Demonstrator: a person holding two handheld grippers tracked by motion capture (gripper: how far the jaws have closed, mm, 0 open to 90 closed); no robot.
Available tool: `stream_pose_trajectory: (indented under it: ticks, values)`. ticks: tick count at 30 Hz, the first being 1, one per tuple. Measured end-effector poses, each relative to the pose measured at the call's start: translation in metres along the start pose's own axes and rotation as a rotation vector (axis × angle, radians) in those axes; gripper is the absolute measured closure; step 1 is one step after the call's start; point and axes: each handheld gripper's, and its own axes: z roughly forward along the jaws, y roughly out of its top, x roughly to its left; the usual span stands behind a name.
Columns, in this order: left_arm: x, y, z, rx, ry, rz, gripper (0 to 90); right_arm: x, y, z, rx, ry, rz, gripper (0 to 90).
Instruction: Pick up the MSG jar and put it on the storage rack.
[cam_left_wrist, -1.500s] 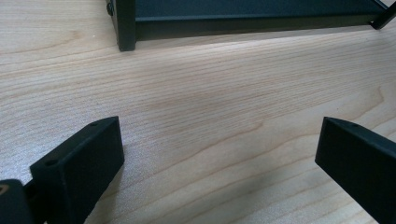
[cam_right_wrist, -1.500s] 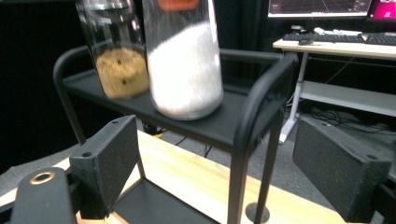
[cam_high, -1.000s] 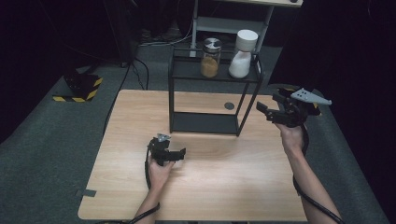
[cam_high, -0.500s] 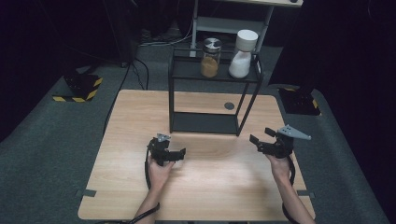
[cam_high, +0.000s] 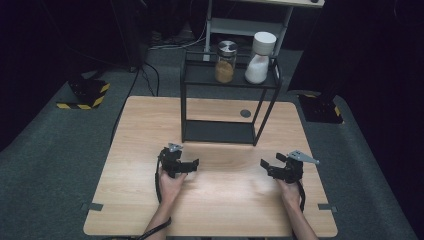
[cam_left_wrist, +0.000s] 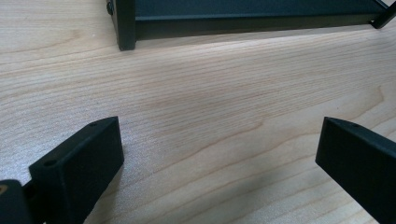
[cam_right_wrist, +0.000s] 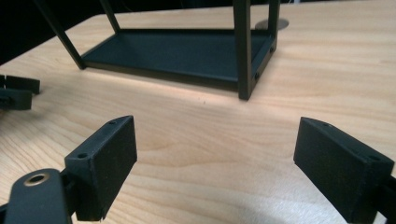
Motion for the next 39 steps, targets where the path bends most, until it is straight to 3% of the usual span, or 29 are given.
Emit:
stream_pose_trajectory:
  ticks: [9, 21, 39]
  values:
    - [0.000, 0.000, 0.000, 0.000, -0.001, -0.002, 1.0, -0.003, -0.010, 0.006, 0.015, 0.012, 0.032, 12.0]
    - [0.001, 0.001, -0.002, 0.011, -0.005, 0.007, 0.5, -0.005, -0.006, 0.012, 0.056, 0.022, 0.035, 10.2]
    - [0.001, 0.001, -0.002, 0.012, -0.004, 0.010, 0.5, -0.008, -0.006, 0.012, 0.060, 0.026, 0.060, 10.6]
